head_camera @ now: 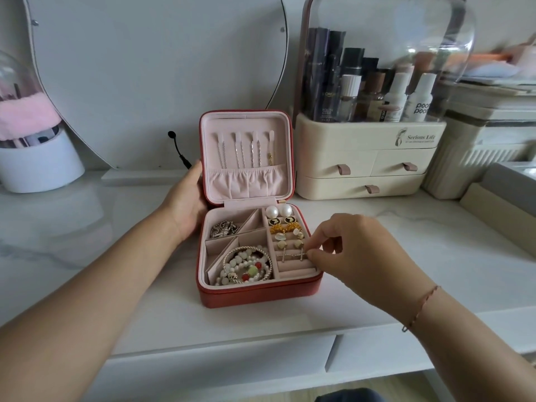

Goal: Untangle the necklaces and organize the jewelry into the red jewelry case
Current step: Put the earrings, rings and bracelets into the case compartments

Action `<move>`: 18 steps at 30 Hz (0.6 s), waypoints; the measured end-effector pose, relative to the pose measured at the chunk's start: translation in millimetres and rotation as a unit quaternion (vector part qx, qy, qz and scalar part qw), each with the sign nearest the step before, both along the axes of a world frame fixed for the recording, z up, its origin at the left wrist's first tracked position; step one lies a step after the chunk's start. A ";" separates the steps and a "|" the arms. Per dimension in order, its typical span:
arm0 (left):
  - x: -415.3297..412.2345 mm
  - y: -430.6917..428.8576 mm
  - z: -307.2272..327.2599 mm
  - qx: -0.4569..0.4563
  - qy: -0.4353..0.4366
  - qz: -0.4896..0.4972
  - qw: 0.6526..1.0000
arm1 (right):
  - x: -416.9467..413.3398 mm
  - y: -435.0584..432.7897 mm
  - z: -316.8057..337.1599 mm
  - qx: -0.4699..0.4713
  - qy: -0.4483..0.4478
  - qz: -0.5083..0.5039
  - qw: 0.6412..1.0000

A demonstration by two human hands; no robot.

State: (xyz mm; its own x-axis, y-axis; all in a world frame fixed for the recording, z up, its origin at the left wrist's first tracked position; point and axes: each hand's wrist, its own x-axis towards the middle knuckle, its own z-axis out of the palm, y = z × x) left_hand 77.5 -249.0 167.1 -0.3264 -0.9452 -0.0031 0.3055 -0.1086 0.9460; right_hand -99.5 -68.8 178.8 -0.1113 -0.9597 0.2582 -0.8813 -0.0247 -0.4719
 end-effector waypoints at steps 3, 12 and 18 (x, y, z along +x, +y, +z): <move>0.2 -0.4 -0.7 -0.009 -0.004 0.004 1.000 | -6.7 -0.7 0.2 -0.011 -0.026 0.012 1.000; 1.8 -6.0 -5.0 -0.029 -0.027 0.003 0.999 | -118.2 -30.3 -16.2 -0.048 -0.091 -0.141 0.985; 0.5 -9.5 -7.0 -0.026 -0.037 0.005 0.999 | -120.5 -41.5 -34.7 -0.025 -0.026 -0.105 0.994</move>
State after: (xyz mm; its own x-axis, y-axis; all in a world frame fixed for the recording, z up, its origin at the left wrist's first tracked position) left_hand 78.0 -258.5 160.1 -0.3183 -0.9477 0.0219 0.2349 -0.0564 0.9704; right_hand -220.0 -110.3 144.1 -0.3226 -0.8997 0.2942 -0.8436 0.1323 -0.5203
